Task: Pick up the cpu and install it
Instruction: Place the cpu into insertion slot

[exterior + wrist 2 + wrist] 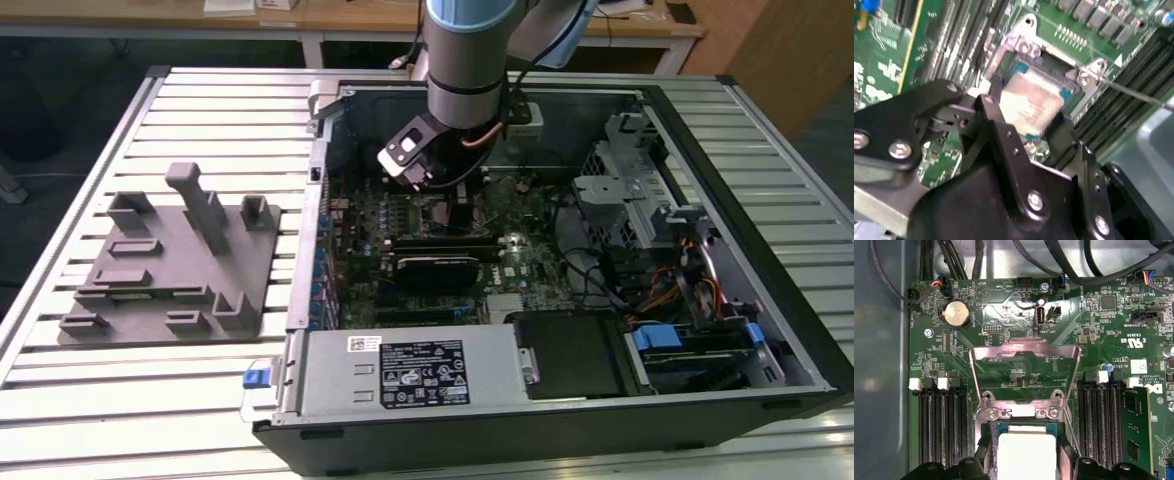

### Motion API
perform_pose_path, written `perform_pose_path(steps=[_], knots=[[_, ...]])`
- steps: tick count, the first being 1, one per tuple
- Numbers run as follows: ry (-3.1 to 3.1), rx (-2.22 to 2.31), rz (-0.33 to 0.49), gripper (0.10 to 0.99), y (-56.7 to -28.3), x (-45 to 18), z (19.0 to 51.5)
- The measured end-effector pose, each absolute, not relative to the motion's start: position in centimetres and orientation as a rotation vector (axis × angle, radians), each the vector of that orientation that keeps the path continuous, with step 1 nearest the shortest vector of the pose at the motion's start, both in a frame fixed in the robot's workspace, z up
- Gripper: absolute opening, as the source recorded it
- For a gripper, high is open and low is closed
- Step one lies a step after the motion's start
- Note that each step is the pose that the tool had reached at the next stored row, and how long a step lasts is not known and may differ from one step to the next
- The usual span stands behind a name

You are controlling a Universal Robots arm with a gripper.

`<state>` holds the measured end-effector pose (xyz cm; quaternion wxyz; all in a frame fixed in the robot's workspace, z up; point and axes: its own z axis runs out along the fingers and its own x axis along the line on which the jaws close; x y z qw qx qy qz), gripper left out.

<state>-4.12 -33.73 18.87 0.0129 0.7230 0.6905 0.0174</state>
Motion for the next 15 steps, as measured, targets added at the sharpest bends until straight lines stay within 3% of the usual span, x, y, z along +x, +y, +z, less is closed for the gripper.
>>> perform_pose_path(steps=[11,15], knots=[[2.152,2.253,0.055,0.612,-33.73,-4.13,19.36],[2.152,2.253,0.055,0.537,-33.74,-4.13,19.39]])
